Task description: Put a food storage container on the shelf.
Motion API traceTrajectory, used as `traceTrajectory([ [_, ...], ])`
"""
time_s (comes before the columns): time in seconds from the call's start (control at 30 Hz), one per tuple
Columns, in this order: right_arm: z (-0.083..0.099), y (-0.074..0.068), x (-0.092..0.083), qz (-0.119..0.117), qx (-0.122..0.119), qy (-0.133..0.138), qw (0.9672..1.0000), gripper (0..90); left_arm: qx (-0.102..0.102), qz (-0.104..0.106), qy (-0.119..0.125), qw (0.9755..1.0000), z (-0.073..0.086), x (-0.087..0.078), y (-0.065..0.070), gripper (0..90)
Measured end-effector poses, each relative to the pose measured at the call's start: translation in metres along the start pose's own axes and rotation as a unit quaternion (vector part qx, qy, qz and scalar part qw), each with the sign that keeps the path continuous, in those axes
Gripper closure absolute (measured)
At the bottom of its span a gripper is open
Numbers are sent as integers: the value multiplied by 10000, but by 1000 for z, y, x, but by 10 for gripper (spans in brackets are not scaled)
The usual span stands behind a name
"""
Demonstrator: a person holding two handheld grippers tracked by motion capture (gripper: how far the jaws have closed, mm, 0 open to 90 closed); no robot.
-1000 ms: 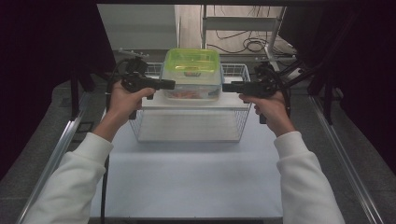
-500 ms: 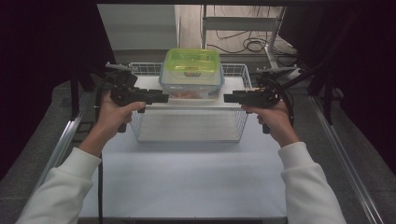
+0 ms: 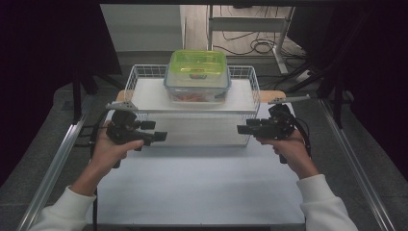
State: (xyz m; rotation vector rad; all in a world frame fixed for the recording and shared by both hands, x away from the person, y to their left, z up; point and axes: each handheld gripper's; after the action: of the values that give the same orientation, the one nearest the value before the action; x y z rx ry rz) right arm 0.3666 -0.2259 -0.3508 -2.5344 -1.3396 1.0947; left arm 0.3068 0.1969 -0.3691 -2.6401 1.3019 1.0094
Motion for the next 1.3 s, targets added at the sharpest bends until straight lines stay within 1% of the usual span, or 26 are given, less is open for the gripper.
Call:
traceTrajectory([
  [0.1, 17, 0, 3, -38, -10, -58, 10000, 401, -36, 28, -6, 10000, 19, 5, 1, 290],
  [0.17, 29, 0, 5, -69, -18, -85, 9999, 399, -33, 8, -47, 10000, 31, 9, 2, 289],
  [0.27, 49, -1, 9, -19, -51, -74, 10000, 399, -23, -21, -166, 9999, 50, 18, 3, 284],
  [0.33, 64, -4, 13, 113, -113, -119, 9998, 399, -14, -9, -245, 9997, 63, 24, 4, 280],
  [0.4, 79, -4, 17, 59, -106, -157, 9998, 399, -20, 2, -345, 9994, 74, 30, 3, 278],
  [0.47, 93, -3, 22, 20, -81, -238, 9997, 399, -59, -13, -416, 9991, 84, 35, 2, 276],
  [0.53, 105, -2, 26, -24, -33, -297, 9996, 399, -136, 28, -486, 9987, 93, 40, 1, 275],
  [0.63, 119, 1, 33, -8, 1, -430, 9991, 399, -220, 64, -553, 9982, 104, 44, -1, 275],
  [0.7, 126, 2, 36, 18, 28, -536, 9986, 399, -246, 42, -625, 9977, 110, 47, -1, 275],
  [0.83, 133, 3, 42, 160, -65, -725, 9972, 397, -225, 5, -779, 9967, 120, 50, 0, 272],
  [0.97, 139, 3, 46, 232, -99, -845, 9961, 395, -244, 2, -770, 9967, 120, 50, 0, 272],
  [1.07, 140, 3, 46, 247, -100, -863, 9959, 394, -235, -3, -779, 9967, 121, 50, 0, 271],
  [1.3, 140, 3, 45, 230, -93, -814, 9964, 392, -252, 13, -792, 9965, 121, 51, -1, 267],
])
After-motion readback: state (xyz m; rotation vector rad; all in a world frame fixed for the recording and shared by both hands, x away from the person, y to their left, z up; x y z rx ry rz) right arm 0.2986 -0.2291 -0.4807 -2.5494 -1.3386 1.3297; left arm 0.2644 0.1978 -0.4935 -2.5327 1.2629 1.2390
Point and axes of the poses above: each handheld gripper's, and its own axes: x roughly forward along the jaws, z roughly out of its underside, y roughly to its right, and after that the axes turned 3 degrees about x, right-handed
